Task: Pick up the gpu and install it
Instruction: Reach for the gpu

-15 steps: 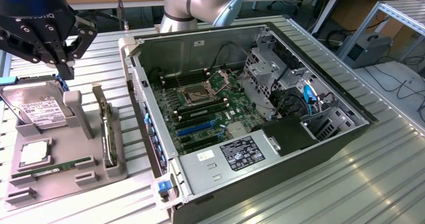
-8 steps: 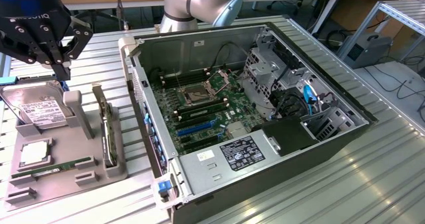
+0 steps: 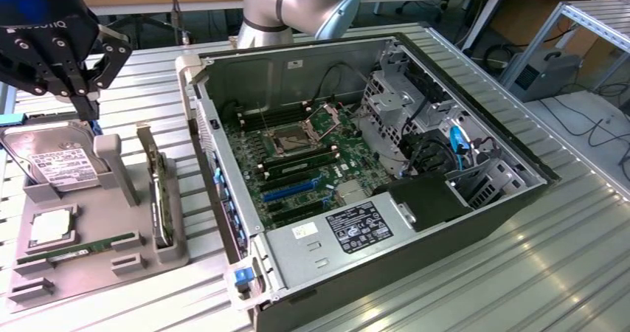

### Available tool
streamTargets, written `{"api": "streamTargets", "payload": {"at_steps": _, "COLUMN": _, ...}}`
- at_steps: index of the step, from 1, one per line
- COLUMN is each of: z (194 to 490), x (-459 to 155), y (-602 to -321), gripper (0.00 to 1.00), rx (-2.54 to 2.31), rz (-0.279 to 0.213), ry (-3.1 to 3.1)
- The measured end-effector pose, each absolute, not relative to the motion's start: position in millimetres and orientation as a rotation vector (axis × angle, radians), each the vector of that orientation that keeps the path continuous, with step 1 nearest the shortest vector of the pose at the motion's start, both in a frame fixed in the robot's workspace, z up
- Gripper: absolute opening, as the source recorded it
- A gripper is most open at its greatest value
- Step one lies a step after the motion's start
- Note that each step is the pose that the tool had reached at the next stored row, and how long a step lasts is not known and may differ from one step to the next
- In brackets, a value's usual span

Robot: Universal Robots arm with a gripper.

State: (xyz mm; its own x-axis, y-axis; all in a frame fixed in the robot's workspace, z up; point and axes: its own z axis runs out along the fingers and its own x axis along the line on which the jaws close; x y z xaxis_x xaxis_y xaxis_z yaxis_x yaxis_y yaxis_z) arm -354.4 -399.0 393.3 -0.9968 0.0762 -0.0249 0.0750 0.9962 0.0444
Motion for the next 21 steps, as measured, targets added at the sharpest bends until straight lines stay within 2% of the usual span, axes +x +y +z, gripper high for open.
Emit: {"api": "streamTargets", "payload": {"at_steps": 21, "z": 393.3, "x": -368.4, "y": -398.9, "gripper": 0.11, "rx": 0.118, "rz": 0.067, "ry": 3.112}}
